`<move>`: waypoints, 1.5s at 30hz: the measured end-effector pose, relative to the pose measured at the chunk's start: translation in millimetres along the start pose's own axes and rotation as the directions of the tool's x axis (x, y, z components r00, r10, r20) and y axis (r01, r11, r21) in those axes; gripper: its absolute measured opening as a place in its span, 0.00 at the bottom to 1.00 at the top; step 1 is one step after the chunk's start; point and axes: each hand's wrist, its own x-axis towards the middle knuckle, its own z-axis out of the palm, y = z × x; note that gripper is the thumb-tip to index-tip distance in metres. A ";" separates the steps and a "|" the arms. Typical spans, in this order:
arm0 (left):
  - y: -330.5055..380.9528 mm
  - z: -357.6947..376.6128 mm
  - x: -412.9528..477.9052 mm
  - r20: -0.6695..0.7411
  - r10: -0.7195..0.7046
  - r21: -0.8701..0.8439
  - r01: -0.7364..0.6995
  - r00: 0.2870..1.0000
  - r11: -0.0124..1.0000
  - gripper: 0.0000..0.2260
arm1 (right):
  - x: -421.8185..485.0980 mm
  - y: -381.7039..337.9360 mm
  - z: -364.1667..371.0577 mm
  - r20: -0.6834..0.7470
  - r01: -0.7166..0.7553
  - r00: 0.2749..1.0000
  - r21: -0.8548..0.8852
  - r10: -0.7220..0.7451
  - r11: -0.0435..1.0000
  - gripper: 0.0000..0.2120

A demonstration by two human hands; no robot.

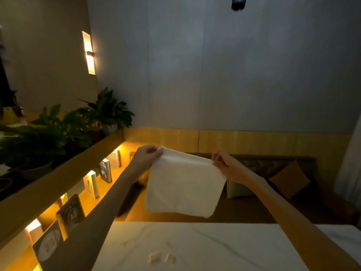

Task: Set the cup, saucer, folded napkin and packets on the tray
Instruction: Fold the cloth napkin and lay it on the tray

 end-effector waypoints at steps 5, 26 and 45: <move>9.8 13.2 0.7 -0.193 0.010 -0.017 -0.013 0.981 1.000 0.13 | 1.8 -5.6 -16.5 0.061 0.046 0.997 -0.113 -0.040 0.992 0.12; 47.2 69.6 -35.8 -0.054 0.256 -0.096 -0.260 0.965 0.961 0.09 | 17.7 -92.9 -29.7 -0.071 0.339 0.924 -0.298 -0.375 0.892 0.06; 52.4 67.6 -47.2 0.069 0.348 -0.195 -0.330 0.935 0.924 0.08 | 8.3 -102.0 -26.1 -0.222 0.223 0.932 -0.274 -0.287 0.936 0.08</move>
